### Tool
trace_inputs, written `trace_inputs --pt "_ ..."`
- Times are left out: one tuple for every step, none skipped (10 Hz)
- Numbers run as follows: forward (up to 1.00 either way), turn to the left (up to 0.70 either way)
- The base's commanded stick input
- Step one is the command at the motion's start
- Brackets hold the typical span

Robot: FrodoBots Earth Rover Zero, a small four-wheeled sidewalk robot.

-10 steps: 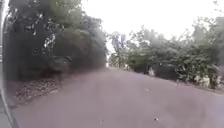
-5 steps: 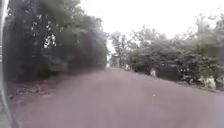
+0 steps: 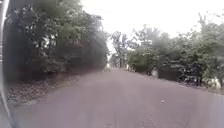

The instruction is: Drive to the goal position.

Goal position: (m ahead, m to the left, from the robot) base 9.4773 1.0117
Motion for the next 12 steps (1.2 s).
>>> trace_inputs --pt "0.7 0.0" --pt "0.7 0.0" --pt "0.7 0.0" --pt "0.7 0.0" --pt "0.7 0.0" --pt "0.7 0.0" --pt "0.7 0.0" --pt "0.7 0.0" --pt "0.7 0.0" --pt "0.7 0.0" --pt "0.7 0.0" --pt "0.7 0.0"
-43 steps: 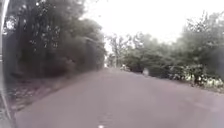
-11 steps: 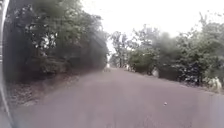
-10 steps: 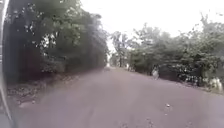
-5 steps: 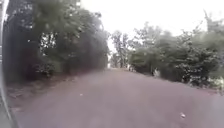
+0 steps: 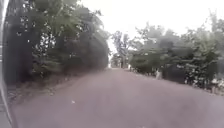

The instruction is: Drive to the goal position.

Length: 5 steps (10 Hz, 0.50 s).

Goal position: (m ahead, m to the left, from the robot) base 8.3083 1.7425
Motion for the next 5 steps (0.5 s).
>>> trace_inputs --pt "0.7 0.0" --pt "0.7 0.0" --pt "0.7 0.0" --pt "0.7 0.0" --pt "0.7 0.0"
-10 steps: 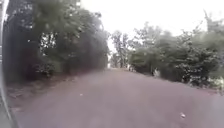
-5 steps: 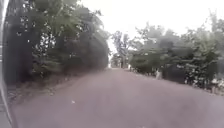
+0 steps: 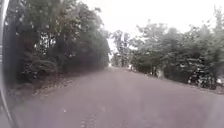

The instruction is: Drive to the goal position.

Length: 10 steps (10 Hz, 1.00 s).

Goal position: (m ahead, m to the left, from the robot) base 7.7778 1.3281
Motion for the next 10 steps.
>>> trace_inputs --pt "0.7 0.0" --pt "0.7 0.0" --pt "0.7 0.0" --pt "0.7 0.0" --pt "0.7 0.0" --pt "0.7 0.0" --pt "0.7 0.0" --pt "0.7 0.0" --pt "0.7 0.0" --pt "0.7 0.0"
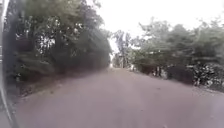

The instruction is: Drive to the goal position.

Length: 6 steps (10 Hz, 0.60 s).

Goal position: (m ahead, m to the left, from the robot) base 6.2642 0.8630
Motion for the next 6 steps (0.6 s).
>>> trace_inputs --pt "0.7 0.0" --pt "0.7 0.0" --pt "0.7 0.0" --pt "0.7 0.0" --pt "0.7 0.0" --pt "0.7 0.0"
